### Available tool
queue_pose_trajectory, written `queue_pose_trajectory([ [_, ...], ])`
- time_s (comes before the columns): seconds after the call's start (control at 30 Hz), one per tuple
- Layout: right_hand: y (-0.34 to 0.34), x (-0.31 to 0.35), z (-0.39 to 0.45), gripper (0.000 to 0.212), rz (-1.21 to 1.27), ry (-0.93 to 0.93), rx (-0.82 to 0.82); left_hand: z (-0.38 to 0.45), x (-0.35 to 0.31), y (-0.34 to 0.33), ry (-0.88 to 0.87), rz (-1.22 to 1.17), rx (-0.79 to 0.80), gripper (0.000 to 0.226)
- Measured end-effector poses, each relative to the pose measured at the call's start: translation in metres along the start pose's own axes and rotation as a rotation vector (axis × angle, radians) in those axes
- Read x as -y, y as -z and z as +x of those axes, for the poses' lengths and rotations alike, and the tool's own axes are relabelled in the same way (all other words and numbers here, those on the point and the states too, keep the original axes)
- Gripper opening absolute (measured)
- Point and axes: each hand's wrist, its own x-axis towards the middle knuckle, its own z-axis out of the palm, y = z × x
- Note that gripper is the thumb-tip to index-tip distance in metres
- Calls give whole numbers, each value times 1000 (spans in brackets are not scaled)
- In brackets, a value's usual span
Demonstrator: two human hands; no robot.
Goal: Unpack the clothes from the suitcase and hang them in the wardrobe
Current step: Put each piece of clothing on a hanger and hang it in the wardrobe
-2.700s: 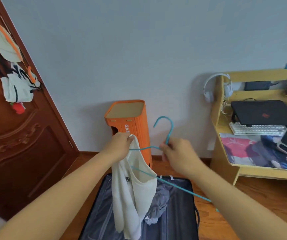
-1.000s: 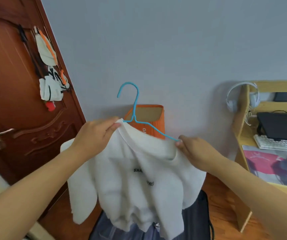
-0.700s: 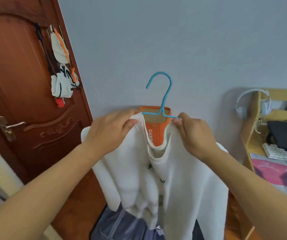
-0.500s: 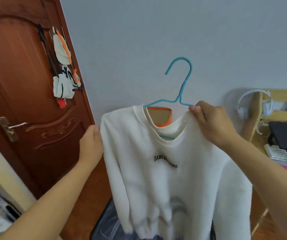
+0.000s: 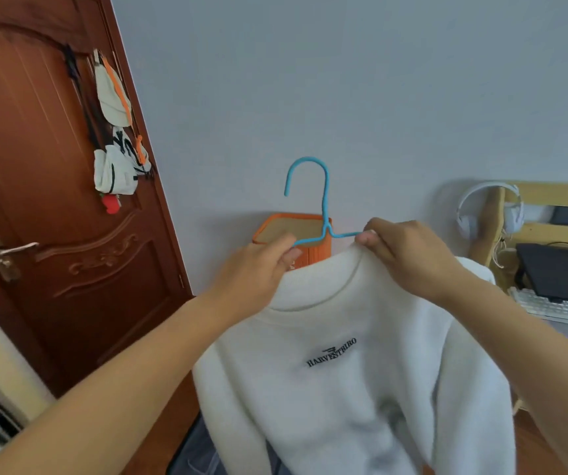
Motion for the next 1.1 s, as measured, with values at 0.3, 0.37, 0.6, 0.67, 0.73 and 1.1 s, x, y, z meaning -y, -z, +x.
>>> queue_pose_trajectory([
  [0.3,5,-13,-20,64,207,-109,150,-13,56,28,24,227,-146,17],
  [0.37,-10,-1,-13,37,371,-141,376,-18,70,41,77,261,-167,18],
  [0.6,-55,76,34,64,731,134,582,-59,125,129,320,306,-130,20],
  [0.67,-59,117,56,53,819,208,673,-71,144,168,401,311,-142,21],
  [0.73,-60,158,83,45,859,264,742,-84,162,206,476,316,-160,22],
  [1.1,-102,408,197,55,1496,160,935,-183,275,417,612,429,-283,27],
])
